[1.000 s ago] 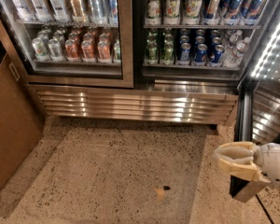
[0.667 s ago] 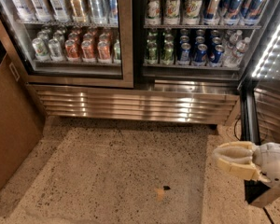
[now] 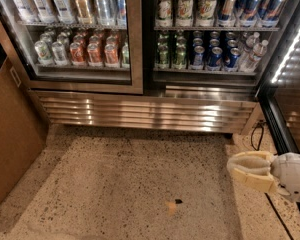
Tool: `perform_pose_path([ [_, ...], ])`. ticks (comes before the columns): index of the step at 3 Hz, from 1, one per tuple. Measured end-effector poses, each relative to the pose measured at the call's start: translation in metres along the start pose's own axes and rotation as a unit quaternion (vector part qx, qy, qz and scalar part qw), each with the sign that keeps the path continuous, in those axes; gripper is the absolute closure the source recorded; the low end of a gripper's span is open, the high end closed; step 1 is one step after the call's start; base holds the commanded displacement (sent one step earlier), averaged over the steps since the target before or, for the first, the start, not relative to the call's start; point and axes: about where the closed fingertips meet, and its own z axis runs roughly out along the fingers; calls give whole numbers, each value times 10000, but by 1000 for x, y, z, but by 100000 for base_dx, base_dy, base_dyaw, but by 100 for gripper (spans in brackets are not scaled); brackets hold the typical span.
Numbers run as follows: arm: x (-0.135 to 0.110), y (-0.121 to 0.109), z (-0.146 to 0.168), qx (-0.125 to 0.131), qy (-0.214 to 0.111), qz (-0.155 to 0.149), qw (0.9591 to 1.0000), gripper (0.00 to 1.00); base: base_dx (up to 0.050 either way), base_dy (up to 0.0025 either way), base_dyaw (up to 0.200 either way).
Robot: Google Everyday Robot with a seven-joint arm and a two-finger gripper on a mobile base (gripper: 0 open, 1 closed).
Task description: Open right fridge door
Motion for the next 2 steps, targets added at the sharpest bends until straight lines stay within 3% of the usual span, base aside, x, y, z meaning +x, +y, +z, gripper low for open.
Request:
perform_pose_path([
  [2,0,0,0,-1,0,0,10000,11,0,0,0],
])
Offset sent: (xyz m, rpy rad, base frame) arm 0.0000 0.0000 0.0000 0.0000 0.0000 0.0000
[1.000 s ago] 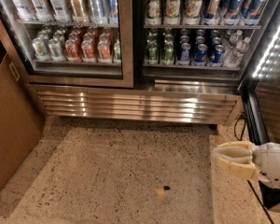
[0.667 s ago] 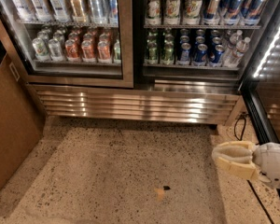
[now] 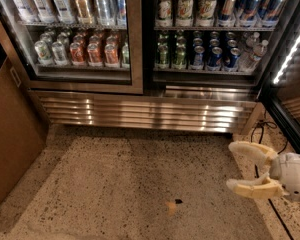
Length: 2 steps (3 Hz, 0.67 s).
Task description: Open right fridge door
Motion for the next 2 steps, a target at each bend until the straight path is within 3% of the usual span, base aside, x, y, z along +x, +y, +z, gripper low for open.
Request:
perform_pose_path([
  [1,0,0,0,0,0,0,10000,0,0,0,0],
  [2,0,0,0,0,0,0,10000,0,0,0,0],
])
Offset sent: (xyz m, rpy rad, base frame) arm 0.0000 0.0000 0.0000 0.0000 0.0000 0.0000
